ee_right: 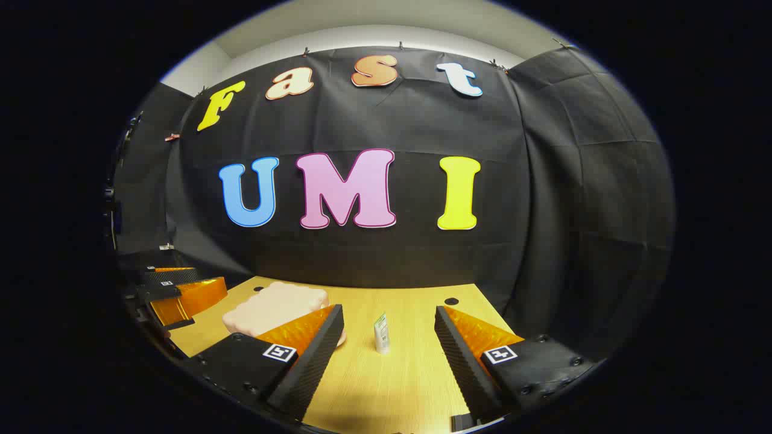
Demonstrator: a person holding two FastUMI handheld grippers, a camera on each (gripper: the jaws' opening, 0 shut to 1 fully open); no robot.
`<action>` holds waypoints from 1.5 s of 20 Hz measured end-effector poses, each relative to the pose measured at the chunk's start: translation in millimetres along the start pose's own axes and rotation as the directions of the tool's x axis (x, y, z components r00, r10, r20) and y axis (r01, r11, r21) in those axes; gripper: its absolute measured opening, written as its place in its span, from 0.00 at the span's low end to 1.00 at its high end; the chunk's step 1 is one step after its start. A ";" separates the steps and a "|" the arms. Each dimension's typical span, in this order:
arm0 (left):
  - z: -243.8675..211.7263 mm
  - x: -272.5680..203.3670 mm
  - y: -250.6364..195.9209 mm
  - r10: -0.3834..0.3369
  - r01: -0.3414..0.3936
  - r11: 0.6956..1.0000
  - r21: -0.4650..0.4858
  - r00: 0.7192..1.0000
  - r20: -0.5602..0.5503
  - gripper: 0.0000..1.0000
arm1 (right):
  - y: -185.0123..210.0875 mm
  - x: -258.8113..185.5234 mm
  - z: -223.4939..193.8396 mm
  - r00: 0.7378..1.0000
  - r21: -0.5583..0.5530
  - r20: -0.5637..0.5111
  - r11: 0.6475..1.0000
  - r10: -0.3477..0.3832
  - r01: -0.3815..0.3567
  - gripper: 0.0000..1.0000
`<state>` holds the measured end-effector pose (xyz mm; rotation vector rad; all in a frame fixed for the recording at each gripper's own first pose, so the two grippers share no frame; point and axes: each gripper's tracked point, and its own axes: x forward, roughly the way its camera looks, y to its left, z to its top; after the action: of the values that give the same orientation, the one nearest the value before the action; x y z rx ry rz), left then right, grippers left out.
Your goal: First open the suitcase, pack the skin care products into it, and then close the suitcase.
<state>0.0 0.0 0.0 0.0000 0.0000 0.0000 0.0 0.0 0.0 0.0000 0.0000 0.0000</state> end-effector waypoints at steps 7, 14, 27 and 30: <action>-7.7 14.9 7.0 0.036 -0.036 0.999 -0.029 0.999 -0.019 0.96 | -4.4 17.4 -6.7 1.000 0.019 -0.023 1.000 0.011 -0.010 0.96; -13.1 26.0 12.2 0.057 -0.058 0.998 -0.037 0.998 -0.027 0.96 | 1.0 43.2 -8.3 0.999 0.042 -0.026 0.998 0.044 -0.043 0.96; -67.8 154.6 -54.2 -0.098 0.105 0.994 0.021 0.971 -0.218 0.96 | -56.6 85.8 -9.9 0.999 0.018 -0.041 0.999 -0.035 0.036 0.96; -111.8 189.9 -66.9 -0.096 0.116 0.992 0.040 0.938 -0.333 0.96 | -66.0 91.6 -17.9 0.998 0.005 -0.063 1.000 -0.030 0.030 0.96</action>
<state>189.9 -66.9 -111.8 0.0593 0.3371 -0.1081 91.6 -66.0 -17.9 0.0057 0.0633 -0.0300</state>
